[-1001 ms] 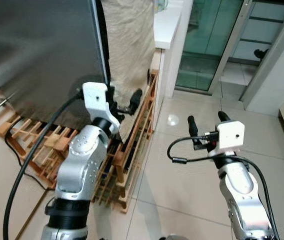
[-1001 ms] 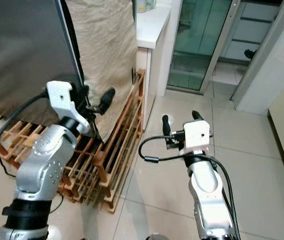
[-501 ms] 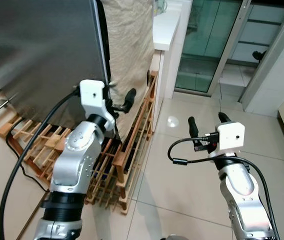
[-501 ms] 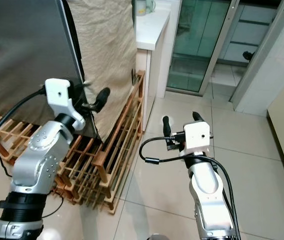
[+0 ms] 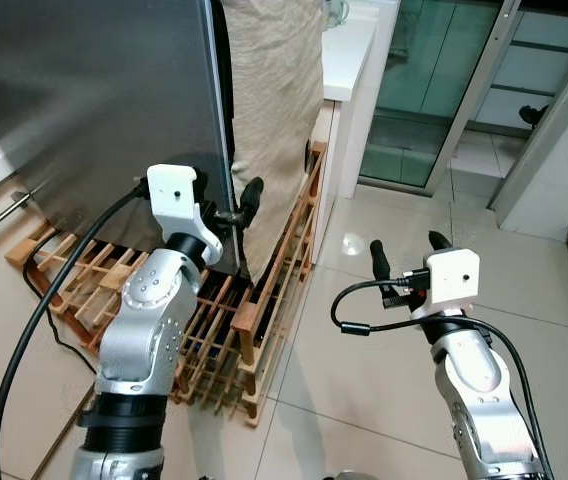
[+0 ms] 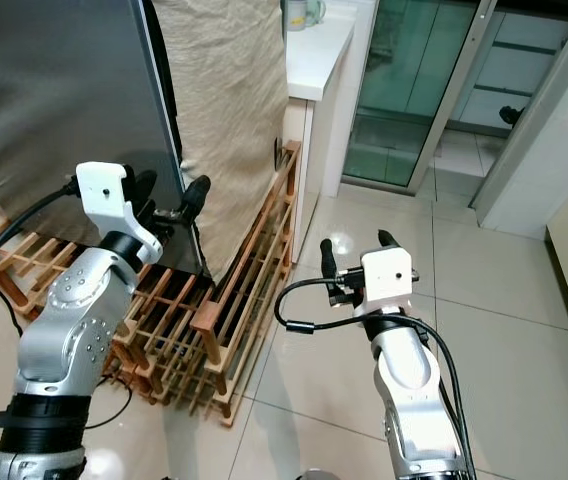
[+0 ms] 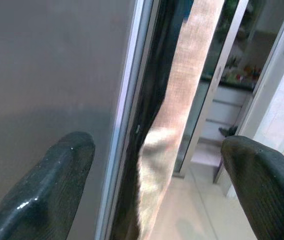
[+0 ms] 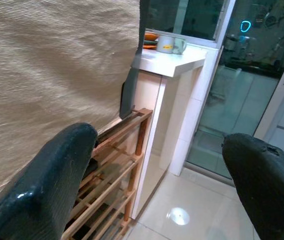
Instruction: Restocking fridge
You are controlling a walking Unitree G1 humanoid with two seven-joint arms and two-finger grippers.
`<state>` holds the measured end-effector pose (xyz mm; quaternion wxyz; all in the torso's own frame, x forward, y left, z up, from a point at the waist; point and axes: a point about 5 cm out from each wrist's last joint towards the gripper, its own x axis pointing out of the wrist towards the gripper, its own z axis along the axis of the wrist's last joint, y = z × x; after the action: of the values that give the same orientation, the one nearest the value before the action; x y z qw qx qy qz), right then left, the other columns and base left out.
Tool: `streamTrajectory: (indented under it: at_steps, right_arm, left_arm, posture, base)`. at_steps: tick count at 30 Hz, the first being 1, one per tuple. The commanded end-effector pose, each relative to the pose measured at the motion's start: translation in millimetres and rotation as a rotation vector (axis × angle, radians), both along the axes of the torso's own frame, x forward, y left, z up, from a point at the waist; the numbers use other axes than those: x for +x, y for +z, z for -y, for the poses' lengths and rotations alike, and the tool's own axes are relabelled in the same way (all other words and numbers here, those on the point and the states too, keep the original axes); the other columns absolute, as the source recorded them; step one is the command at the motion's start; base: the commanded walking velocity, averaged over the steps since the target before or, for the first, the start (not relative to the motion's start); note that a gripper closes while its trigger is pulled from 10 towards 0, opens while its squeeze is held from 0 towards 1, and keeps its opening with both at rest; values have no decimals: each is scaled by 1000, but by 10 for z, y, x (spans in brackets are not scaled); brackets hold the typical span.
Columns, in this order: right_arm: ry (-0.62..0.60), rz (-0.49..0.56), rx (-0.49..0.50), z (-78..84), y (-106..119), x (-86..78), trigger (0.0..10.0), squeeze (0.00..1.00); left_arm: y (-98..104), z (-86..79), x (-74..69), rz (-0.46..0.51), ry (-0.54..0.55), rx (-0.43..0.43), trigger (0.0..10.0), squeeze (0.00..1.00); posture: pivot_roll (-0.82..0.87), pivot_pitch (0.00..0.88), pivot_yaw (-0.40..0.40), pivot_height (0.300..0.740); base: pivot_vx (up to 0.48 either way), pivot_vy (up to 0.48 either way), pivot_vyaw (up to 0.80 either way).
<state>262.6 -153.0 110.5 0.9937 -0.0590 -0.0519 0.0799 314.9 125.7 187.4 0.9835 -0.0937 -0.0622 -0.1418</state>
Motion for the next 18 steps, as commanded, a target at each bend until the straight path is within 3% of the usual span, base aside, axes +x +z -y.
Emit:
streamTrajectory:
  at_steps: [1,15,18]
  right_arm:
    - [-1,12,-9,14,14,-3,10000,0]
    - [-7,11,-12,36,15,-25,10000,0]
    - [82,9,12,-74,30,-70,10000,0]
  left_arm:
    - [13,37,22,-13,-8,-14,10000,0]
    - [70,167,68,-6,-33,-39,10000,0]
    - [63,203,77,-9,-40,-41,10000,0]
  posture:
    - [-169,0,13,740]
    - [-184,0,14,740]
    - [-185,0,15,740]
  base:
    - [0,0,0]
    - [0,0,0]
    - [0,0,0]
